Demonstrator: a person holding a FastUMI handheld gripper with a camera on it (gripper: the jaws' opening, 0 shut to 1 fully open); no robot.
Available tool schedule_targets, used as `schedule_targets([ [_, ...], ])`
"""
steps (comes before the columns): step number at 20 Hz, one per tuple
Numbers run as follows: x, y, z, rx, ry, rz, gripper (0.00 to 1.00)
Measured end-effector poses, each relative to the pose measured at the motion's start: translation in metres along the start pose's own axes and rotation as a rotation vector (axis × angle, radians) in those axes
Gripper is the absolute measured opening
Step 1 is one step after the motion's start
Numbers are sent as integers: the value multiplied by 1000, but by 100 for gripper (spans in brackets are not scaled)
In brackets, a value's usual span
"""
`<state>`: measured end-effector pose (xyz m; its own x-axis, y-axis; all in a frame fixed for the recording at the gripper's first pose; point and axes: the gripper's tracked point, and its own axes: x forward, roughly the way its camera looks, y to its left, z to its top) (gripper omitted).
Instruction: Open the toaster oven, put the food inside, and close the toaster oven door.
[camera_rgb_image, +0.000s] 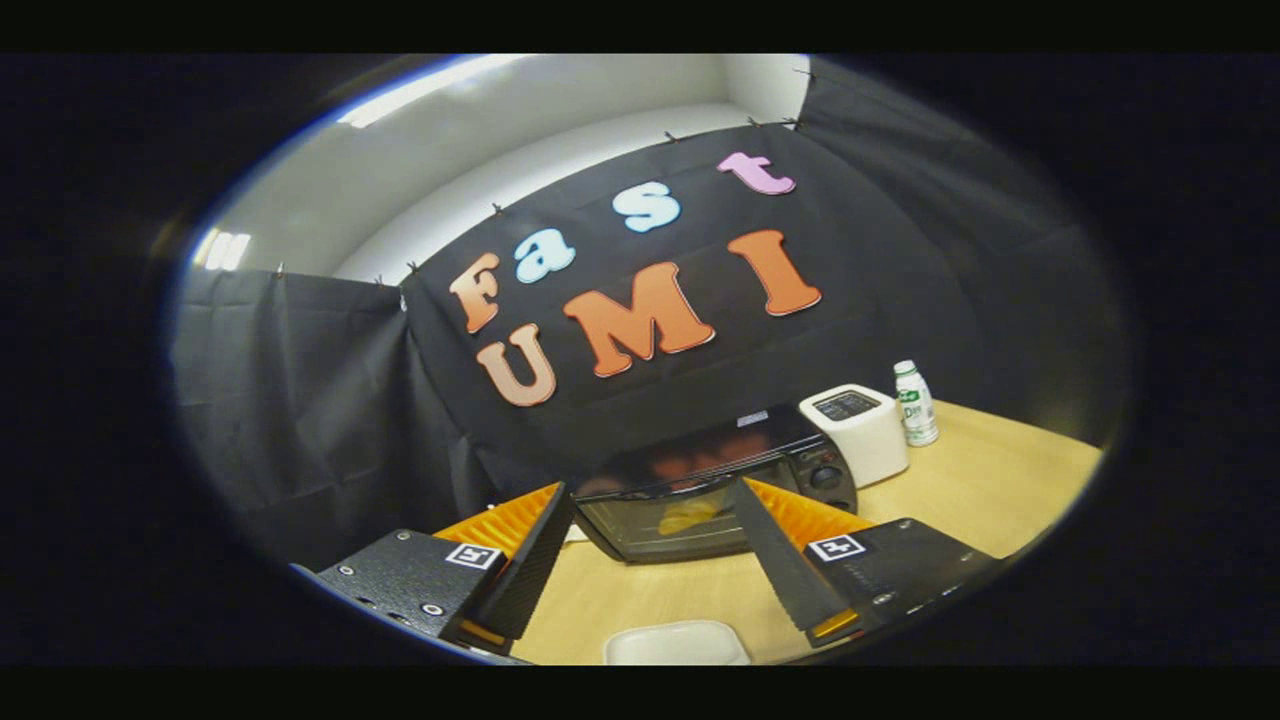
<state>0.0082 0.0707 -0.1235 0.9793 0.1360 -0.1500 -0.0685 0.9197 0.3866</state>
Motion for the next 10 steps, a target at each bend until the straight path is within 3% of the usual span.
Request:
schedule_targets([
  [6, -18, -1, 7, -141, -19, -43, 96],
  [10, -27, 10, 2, -181, -12, -20, 96],
])
